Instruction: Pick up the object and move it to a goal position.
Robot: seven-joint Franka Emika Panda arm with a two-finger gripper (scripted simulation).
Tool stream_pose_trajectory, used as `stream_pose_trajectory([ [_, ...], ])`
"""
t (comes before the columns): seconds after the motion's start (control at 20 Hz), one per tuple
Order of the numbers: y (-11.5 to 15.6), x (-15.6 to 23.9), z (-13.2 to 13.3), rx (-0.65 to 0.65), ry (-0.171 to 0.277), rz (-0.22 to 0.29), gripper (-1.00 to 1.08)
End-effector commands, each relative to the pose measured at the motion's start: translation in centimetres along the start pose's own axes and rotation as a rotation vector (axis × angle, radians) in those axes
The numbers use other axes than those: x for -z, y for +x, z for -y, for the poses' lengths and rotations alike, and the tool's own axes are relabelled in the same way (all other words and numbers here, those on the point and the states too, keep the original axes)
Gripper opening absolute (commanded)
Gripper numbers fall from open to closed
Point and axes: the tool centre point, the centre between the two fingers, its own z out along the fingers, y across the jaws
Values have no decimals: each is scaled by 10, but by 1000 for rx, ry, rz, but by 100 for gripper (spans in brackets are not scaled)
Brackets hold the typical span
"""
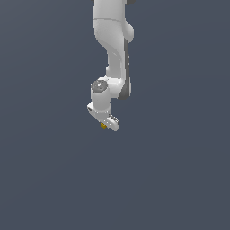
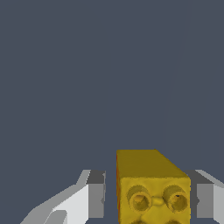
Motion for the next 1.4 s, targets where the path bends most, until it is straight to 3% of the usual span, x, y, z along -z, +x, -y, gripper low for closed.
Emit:
stream_pose_trajectory([
  [0.0,0,-1,0,0,1,-1,-100],
  [0.7,6,7,-6,0,1,-1,-100],
  [1.35,72,80,-68,0,1,-1,-100],
])
